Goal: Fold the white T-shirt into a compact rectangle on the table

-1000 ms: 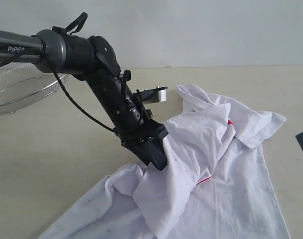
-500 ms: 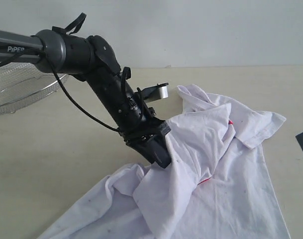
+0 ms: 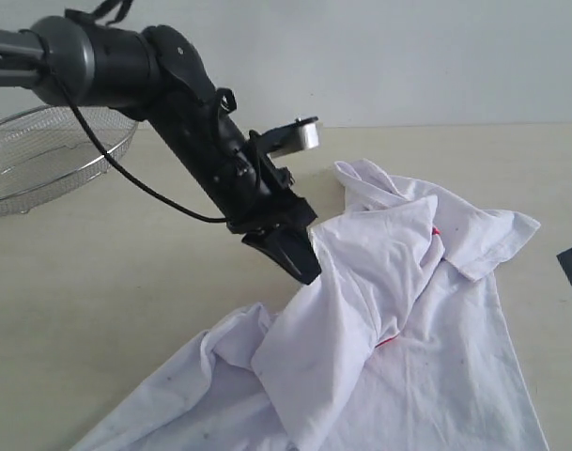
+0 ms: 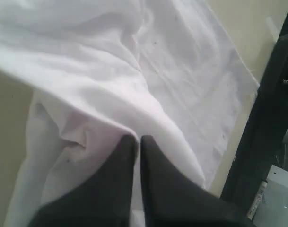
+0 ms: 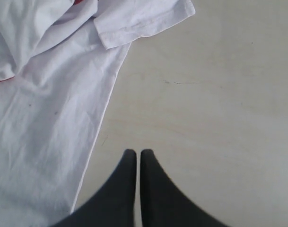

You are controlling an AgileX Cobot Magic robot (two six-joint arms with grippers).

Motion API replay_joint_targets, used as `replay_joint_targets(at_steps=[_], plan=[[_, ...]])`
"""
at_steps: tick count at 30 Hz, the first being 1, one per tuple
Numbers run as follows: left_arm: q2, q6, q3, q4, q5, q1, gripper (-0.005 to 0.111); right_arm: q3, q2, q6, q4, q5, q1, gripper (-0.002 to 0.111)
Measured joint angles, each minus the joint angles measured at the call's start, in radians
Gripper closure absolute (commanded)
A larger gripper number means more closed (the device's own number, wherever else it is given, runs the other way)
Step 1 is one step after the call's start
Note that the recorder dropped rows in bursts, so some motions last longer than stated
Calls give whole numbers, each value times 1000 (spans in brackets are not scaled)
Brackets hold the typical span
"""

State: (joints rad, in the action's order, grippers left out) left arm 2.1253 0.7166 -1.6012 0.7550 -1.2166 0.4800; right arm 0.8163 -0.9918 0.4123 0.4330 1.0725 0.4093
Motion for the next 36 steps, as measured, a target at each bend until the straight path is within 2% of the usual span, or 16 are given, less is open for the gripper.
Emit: replay_joint_targets(at_steps=[7,10,12,18,19,21,27,36], plan=[[-32,2,5,6,0,-2,102,0,0,0,2,-18,0,109],[-28,-2,5,-59,-1,-2,99,0,0,-2,2,-19,0,109],[-17,-21,5,-117,-1,-4,88,0,0,-2,2,-19,0,109],[26,-96,5,-183,-1,-17,35,0,0,-2,0,-19,0,109],[32,-105,5,-176,-1,-17,33,0,0,-2,0,-19,0,109],[37,-113,5,-142,-1,-17,36,0,0,-2,0,-17,0,109],[53,-111,5,-7,-1,-6,56,0,0,-2,0,-17,0,109],[116,-100,5,7,-1,38,58,0,0,-2,0,-17,0,109]])
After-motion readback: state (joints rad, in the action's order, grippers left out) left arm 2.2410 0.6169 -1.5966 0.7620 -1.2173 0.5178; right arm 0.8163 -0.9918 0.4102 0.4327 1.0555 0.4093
